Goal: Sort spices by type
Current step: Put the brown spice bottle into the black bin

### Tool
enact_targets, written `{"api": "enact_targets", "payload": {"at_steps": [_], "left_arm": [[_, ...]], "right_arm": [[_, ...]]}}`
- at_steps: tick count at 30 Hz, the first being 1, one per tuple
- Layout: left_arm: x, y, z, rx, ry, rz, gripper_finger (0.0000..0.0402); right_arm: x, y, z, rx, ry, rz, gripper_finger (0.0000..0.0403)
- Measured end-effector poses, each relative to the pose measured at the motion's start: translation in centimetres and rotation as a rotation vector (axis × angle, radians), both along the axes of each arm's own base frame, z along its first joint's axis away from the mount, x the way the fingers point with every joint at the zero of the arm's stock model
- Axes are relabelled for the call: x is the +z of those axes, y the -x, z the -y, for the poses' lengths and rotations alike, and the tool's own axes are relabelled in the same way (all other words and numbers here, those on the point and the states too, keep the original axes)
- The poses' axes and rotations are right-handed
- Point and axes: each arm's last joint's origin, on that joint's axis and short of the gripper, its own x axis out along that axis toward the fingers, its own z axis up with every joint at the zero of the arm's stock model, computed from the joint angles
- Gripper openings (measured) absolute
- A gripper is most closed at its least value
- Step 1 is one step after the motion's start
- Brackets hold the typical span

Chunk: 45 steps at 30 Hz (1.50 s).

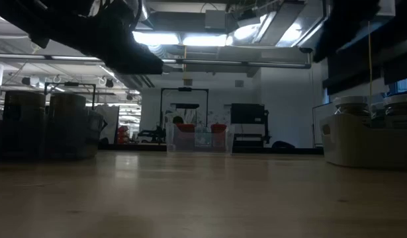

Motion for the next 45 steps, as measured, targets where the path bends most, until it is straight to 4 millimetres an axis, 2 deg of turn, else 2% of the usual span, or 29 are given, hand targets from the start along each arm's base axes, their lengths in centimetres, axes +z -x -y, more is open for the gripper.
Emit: {"api": "enact_targets", "payload": {"at_steps": [6,10,15,19,24,30,36,41,45], "left_arm": [[0.7,-0.3,0.9,-0.038,0.001,0.0,0.0292],[1.7,-0.6,1.8,-0.051,-0.001,-0.1,0.0292],[4.1,-0.5,3.4,-0.043,0.05,-0.266,0.0292],[6.1,0.1,5.0,-0.061,0.113,-0.35,0.0292],[7.7,1.0,6.6,-0.036,0.214,-0.445,0.0292],[9.0,1.7,9.7,-0.084,0.265,-0.52,0.0292],[9.0,2.2,12.9,-0.075,0.291,-0.673,0.0292],[8.9,3.3,15.7,-0.004,0.437,-0.846,0.0292],[8.8,4.7,18.0,0.052,0.613,-0.916,0.0292]], "right_arm": [[-3.1,-3.1,1.0,0.149,-0.008,0.146,0.0321],[-5.5,-4.6,2.2,0.233,0.0,0.241,0.0321],[-8.2,-5.6,3.3,0.267,0.038,0.306,0.0321],[-9.7,-6.4,3.3,0.289,0.054,0.319,0.0321],[-11.1,-7.7,3.0,0.308,0.08,0.347,0.0321],[-12.3,-9.0,2.8,0.307,0.089,0.413,0.0321],[-12.7,-9.6,2.7,0.297,0.086,0.464,0.0321],[-12.5,-10.0,2.9,0.281,0.089,0.513,0.0321],[-12.2,-10.2,3.1,0.267,0.099,0.547,0.0321]]}}
